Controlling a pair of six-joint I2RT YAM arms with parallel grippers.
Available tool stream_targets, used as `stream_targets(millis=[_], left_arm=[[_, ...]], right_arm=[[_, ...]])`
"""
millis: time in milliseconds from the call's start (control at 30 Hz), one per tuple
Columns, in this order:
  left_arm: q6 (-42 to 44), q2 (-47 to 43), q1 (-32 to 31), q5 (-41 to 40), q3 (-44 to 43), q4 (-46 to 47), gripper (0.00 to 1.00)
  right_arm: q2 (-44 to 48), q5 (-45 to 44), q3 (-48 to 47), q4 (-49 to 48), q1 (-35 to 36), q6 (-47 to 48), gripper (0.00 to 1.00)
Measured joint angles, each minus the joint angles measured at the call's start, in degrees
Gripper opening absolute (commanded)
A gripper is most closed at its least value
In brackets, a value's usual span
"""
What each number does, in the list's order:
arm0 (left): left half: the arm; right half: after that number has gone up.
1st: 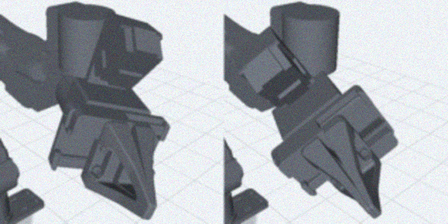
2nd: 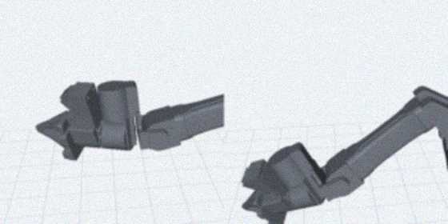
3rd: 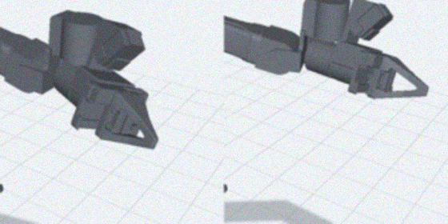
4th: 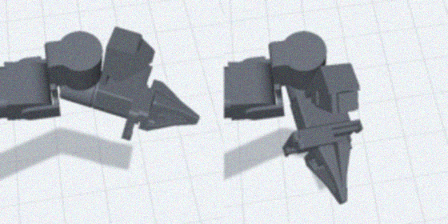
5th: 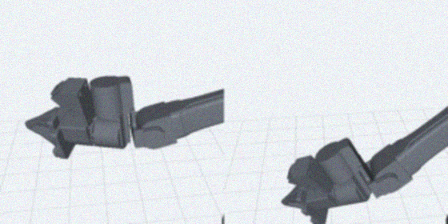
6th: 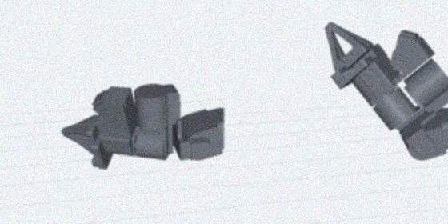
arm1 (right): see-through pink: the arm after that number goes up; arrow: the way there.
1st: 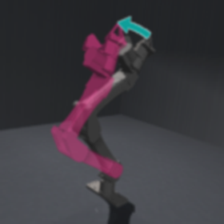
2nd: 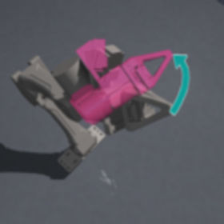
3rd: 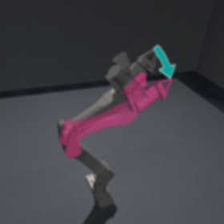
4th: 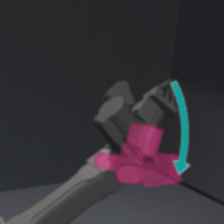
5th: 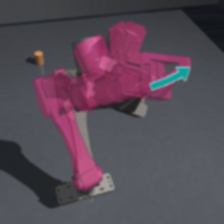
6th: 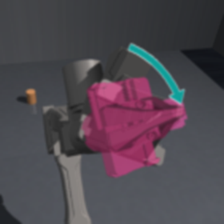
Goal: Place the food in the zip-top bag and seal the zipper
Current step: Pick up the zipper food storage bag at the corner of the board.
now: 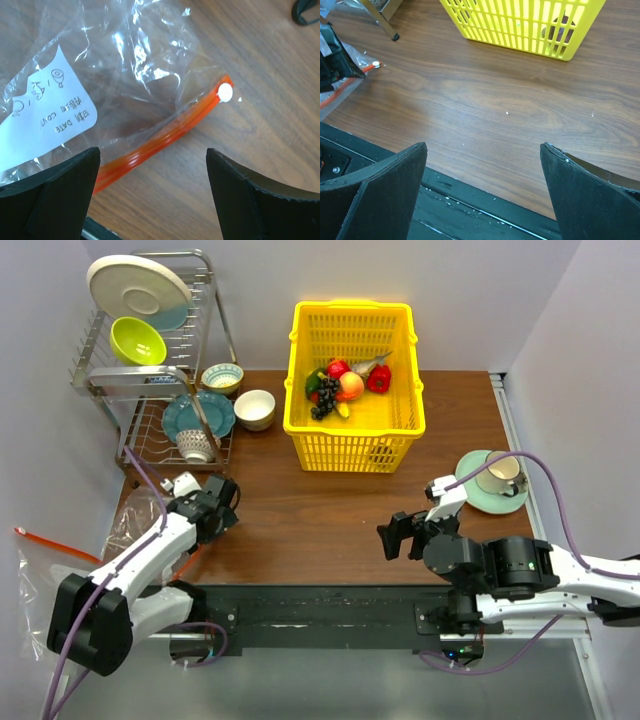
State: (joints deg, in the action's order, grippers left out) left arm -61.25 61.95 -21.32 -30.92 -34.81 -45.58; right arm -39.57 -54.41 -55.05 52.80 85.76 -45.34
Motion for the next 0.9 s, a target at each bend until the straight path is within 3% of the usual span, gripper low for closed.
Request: stream_targets(millis=[400, 500, 600, 633, 667, 700, 900], left_arm=[[0.7, 2.5, 2.3, -0.5, 2.3, 6.6, 0.93], [-0.4, 2.6, 2.6, 0.4, 4.7, 8.0, 0.81], [-1.9, 2.5, 2.6, 0.9, 6.8, 8.7, 0.49], [-2.3, 2.2, 2.6, 0.9, 7.1, 9.1, 0.29], [-2.6, 1.8, 2.6, 0.9, 7.2, 9.3, 0.20], [-3.2, 1.4, 2.6, 0.8, 7.4, 9.5, 0.03], [-3.7, -3.2, 2.7, 0.9, 8.3, 9.1, 0.00]], right_arm=[[-1.6, -0.1, -0.6, 0.7, 0.0, -0.4, 0.98], [-1.3, -0.1, -0.8, 0.9, 0.0, -0.8, 0.98], [-0.9, -0.1, -0.9, 1.1, 0.0, -1.2, 0.99], [-0.7, -0.1, -1.0, 1.2, 0.0, -1.2, 0.98], [-0.6, -0.1, -1.2, 1.2, 0.0, -1.3, 0.98], [-0.5, -0.1, -1.3, 1.3, 0.0, -1.5, 0.98], [0.2, -0.1, -1.4, 2.3, 0.0, -2.7, 0.98]])
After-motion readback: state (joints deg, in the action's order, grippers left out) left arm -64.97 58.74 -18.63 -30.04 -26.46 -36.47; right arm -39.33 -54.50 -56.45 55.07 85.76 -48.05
